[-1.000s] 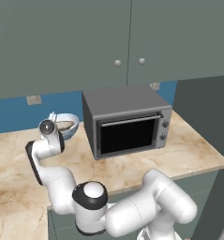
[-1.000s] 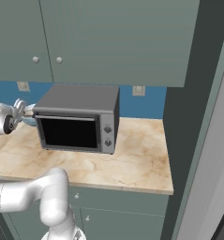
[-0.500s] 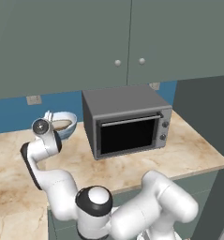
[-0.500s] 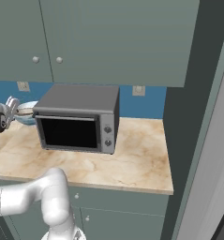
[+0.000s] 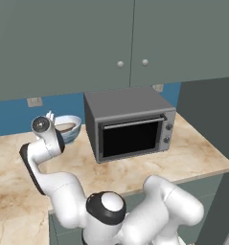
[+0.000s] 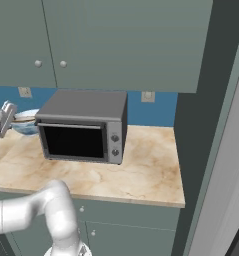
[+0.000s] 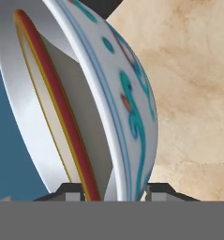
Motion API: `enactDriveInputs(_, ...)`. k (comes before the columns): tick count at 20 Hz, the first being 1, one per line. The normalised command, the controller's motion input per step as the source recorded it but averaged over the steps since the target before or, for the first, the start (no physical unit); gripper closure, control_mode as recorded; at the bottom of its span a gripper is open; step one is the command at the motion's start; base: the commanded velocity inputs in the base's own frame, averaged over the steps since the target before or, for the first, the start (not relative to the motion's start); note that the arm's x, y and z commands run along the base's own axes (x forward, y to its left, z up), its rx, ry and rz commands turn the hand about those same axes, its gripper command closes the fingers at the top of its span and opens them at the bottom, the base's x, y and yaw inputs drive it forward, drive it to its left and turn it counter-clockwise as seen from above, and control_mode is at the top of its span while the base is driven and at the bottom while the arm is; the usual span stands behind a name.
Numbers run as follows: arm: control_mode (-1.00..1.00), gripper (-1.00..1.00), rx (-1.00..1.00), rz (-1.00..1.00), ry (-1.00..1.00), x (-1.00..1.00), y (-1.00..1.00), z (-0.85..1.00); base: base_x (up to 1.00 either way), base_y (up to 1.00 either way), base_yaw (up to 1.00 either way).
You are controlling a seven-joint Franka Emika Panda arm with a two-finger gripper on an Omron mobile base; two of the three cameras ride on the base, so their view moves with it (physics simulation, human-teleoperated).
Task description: Pick up the bowls on the counter and stack them on top of one another in the open cabinet. Place the smaller bowl on top of the larger bowl.
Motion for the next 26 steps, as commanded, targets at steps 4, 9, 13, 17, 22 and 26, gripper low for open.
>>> enactDriveInputs(4, -1.0, 1.0, 0.0, -0.08, 0.04, -0.46, 0.12, 0.2, 0.0, 0.0, 0.0)
enactDriveInputs(9, -1.0, 1.0, 0.0, -0.09, 0.01, -0.54, 0.12, 0.16, 0.0, 0.0, 0.0)
enactDriveInputs(13, -1.0, 1.0, 0.0, -0.09, 0.0, -0.61, 0.21, 0.14, 0.0, 0.0, 0.0)
enactDriveInputs(17, -1.0, 1.0, 0.01, -0.09, 0.0, -0.64, 0.23, 0.15, 0.0, 0.0, 0.0)
enactDriveInputs(22, -1.0, 1.0, 0.01, -0.1, 0.0, -0.67, 0.19, 0.22, 0.0, 0.0, 0.0)
enactDriveInputs(26, -1.0, 1.0, 0.01, -0.09, 0.0, -0.61, 0.11, 0.29, 0.0, 0.0, 0.0)
